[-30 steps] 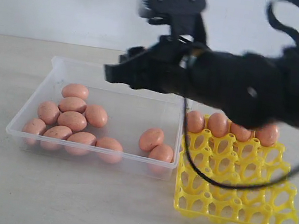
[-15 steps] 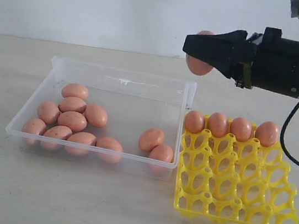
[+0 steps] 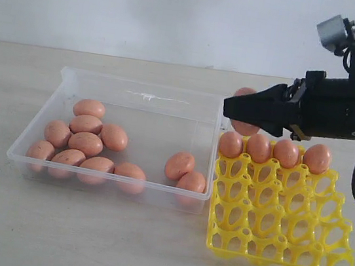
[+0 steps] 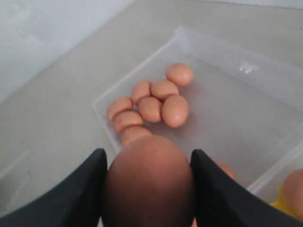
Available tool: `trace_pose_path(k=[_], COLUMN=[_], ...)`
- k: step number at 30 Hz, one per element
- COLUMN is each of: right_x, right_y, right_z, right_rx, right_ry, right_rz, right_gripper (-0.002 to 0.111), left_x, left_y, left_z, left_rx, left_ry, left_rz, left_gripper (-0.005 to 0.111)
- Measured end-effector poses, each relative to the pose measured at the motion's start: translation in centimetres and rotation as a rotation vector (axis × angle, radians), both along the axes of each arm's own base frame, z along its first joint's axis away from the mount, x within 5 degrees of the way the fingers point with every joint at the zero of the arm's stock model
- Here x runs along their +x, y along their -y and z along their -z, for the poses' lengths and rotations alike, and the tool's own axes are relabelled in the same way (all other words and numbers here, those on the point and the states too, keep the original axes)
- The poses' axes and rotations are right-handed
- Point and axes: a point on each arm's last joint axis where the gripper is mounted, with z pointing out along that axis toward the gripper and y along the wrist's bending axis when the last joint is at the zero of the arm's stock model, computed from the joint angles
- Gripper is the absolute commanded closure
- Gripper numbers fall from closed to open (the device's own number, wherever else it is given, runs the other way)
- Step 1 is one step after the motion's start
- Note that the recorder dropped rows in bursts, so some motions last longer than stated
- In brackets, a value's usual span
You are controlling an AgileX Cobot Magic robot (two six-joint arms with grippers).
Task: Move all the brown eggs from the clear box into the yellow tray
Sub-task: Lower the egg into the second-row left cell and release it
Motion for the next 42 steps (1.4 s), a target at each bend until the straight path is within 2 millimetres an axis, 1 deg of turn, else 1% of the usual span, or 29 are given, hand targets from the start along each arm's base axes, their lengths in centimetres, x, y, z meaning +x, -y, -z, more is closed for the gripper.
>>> trace_pose_path(k=[5, 7, 8, 10, 12, 15, 21, 24, 30, 37, 40, 42], right_x=[-0.2, 0.1, 0.3, 1.1, 1.7, 2.0, 2.7, 3.1, 3.5, 3.7, 3.8, 3.8], right_y=[0.3, 0.2, 0.2, 0.2, 0.3, 0.1, -0.4, -0.4, -0.4, -0.4, -0.4, -0.4], right_z=[0.8, 1.5, 2.0, 3.7, 5.2, 6.5, 7.5, 8.2, 10.2, 10.5, 10.5, 10.4], right_rx=[-0.119, -0.177, -0.215, -0.299, -0.333, -0.325, -0.254, -0.254, -0.264, -0.26, -0.26, -0.259], right_ry=[0.065, 0.103, 0.115, 0.109, 0.078, 0.065, 0.089, 0.108, 0.092, 0.107, 0.116, 0.122], right_rz=[-0.058, -0.072, -0.068, -0.03, -0.009, -0.029, -0.002, 0.004, 0.007, 0.02, 0.025, 0.029], right_gripper=[0.109, 0.109, 0.109, 0.109, 0.109, 0.109, 0.109, 0.109, 0.109, 0.108, 0.103, 0.094], left_x=[0.0, 0.0, 0.0, 0.0, 0.0, 0.0, 0.0, 0.0, 0.0, 0.0, 0.0, 0.0], left_y=[0.0, 0.0, 0.0, 0.0, 0.0, 0.0, 0.0, 0.0, 0.0, 0.0, 0.0, 0.0], left_z=[0.0, 0.0, 0.0, 0.0, 0.0, 0.0, 0.0, 0.0, 0.0, 0.0, 0.0, 0.0], left_rx=[0.0, 0.0, 0.0, 0.0, 0.0, 0.0, 0.0, 0.0, 0.0, 0.0, 0.0, 0.0], left_ry=[0.0, 0.0, 0.0, 0.0, 0.0, 0.0, 0.0, 0.0, 0.0, 0.0, 0.0, 0.0], left_rz=[0.0, 0.0, 0.0, 0.0, 0.0, 0.0, 0.0, 0.0, 0.0, 0.0, 0.0, 0.0], left_gripper=[0.111, 0.111, 0.111, 0.111, 0.111, 0.111, 0.111, 0.111, 0.111, 0.111, 0.111, 0.111])
